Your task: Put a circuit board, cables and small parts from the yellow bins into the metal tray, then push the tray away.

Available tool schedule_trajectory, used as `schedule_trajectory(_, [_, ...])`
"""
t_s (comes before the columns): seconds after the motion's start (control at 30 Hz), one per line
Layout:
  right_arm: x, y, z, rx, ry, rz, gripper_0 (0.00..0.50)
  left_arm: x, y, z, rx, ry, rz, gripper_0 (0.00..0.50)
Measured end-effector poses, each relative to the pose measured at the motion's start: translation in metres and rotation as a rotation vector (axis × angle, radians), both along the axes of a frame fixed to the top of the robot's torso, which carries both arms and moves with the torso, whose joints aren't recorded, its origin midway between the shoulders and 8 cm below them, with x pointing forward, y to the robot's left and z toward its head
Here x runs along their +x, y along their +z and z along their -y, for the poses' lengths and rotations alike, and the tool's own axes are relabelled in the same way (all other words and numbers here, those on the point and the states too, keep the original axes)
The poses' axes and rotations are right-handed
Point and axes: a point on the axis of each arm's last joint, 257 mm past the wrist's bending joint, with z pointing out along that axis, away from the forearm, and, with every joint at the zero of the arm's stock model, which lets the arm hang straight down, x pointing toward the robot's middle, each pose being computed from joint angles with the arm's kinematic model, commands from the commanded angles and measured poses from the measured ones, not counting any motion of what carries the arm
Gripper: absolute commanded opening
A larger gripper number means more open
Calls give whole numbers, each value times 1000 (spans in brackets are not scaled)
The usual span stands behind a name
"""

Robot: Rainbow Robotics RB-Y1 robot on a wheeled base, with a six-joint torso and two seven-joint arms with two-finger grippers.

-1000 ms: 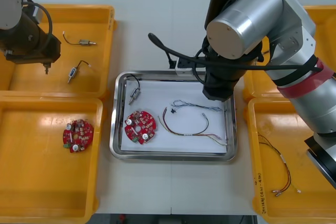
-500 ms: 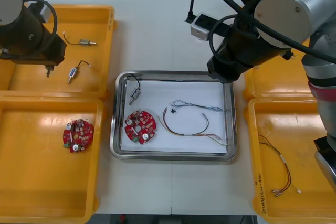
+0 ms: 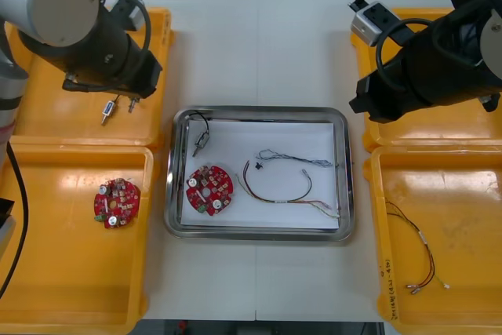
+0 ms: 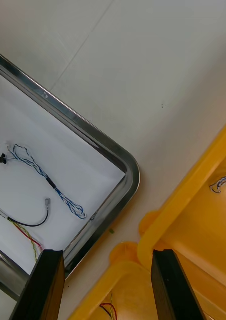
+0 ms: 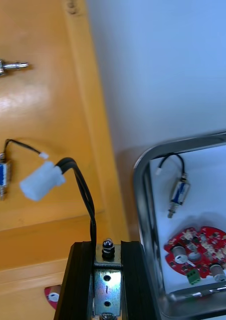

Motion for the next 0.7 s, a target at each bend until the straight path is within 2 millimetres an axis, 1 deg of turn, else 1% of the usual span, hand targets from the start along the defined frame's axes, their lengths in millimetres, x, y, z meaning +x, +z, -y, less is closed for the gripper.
schedule_trajectory(0.17, [-12, -6, 25, 56, -129, -18, 500, -5, -1, 40, 20, -88, -1, 0])
schedule_trajectory(0.27, [-18, -11, 41, 66, -168, -25, 500, -10, -8, 58, 23, -114, -14, 1])
schedule_trajectory(0.5, [-29, -23, 87, 102, -281, -51, 500, -19, -27, 88, 6, -102, -31, 3])
schedule_trajectory(0.63, [-35, -27, 114, 127, -352, -59, 500, -17, -36, 102, 1, -127, -22, 2])
schedule_trajectory(0.7, [-39, -28, 127, 139, -388, -60, 500, -15, -44, 108, 2, -136, -25, 1])
